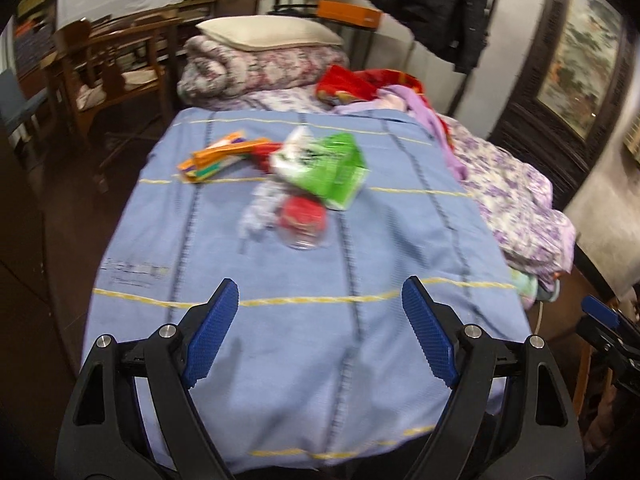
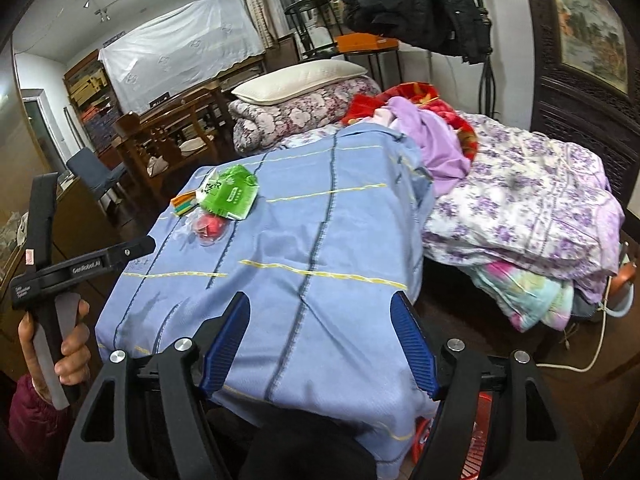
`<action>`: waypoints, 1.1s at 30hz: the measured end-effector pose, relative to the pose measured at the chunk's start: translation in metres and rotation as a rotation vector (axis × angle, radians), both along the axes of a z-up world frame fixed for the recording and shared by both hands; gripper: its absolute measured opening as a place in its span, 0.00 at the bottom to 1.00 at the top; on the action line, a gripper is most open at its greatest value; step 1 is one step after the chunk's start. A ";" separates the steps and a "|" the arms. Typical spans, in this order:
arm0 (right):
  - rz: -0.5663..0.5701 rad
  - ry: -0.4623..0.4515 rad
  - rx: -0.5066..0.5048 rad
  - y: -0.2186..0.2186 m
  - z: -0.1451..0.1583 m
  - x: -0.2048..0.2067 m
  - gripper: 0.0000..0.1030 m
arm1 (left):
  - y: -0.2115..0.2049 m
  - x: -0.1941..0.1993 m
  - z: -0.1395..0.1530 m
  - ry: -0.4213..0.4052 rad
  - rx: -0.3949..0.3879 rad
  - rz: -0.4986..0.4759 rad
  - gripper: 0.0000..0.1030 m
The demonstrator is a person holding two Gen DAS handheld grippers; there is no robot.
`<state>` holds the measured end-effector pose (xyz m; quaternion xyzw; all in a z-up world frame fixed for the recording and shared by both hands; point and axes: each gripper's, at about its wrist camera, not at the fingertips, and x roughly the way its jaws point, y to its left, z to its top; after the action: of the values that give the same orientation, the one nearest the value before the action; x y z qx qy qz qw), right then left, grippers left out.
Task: Collect trash
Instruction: 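Return both tools over the remaining trash on the bed, then grasp the orange-yellow box with the left tool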
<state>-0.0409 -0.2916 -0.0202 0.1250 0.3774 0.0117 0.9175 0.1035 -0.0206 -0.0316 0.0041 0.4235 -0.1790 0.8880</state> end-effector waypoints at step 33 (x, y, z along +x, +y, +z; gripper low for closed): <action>0.044 0.011 -0.035 0.056 -0.068 0.164 0.70 | 0.034 0.189 -0.038 0.015 0.154 0.030 0.79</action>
<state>0.1230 -0.2359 -0.0878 0.1006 0.3854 0.0246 0.9169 0.2923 0.0135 -0.0699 0.0648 0.4428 -0.1327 0.8844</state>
